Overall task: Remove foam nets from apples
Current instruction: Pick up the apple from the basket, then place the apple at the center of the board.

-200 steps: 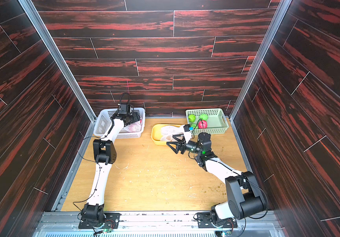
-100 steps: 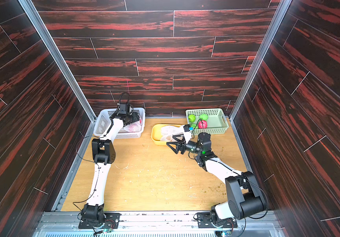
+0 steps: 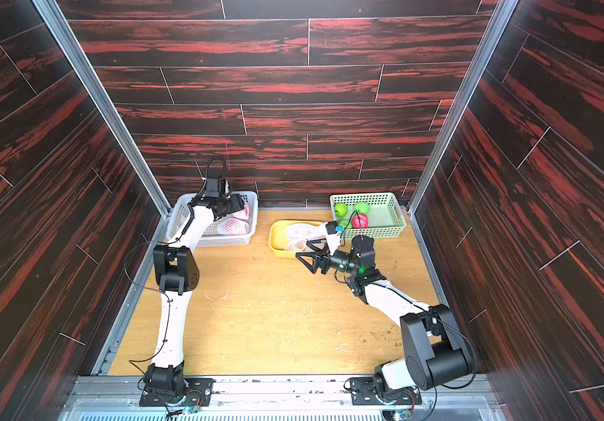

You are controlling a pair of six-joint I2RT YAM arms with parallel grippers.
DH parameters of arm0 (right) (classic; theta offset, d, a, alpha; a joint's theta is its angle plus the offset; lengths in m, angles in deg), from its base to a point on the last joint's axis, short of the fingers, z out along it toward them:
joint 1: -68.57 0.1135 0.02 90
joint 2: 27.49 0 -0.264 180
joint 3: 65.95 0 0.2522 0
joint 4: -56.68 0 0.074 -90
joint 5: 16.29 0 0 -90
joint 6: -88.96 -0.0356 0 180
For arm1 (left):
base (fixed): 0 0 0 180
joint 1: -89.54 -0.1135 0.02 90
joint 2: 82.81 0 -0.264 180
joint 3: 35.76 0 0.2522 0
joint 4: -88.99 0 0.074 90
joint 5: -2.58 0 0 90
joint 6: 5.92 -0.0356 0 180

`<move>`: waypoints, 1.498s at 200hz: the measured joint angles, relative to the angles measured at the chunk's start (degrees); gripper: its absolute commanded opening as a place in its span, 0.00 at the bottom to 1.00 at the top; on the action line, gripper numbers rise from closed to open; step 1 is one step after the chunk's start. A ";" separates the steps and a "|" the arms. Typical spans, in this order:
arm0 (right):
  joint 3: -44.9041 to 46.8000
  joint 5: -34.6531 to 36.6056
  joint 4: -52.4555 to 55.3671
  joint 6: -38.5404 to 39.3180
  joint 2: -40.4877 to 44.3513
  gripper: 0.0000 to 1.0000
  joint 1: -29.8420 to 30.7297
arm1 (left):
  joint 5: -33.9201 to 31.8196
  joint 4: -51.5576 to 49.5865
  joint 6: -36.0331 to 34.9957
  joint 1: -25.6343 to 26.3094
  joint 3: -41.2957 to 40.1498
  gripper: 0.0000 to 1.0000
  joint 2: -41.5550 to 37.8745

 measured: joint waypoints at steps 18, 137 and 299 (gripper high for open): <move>0.00 -0.11 0.02 -0.17 0.00 0.84 0.00 | -0.15 0.22 -0.28 0.00 -1.20 0.67 -1.49; -1.18 -0.20 0.02 -0.59 0.00 0.85 0.00 | 0.76 7.39 -2.27 0.28 -27.91 0.67 -24.79; 0.11 -1.07 -0.22 -2.49 0.00 0.85 0.00 | 2.62 21.81 -6.56 24.76 -83.67 0.69 -63.41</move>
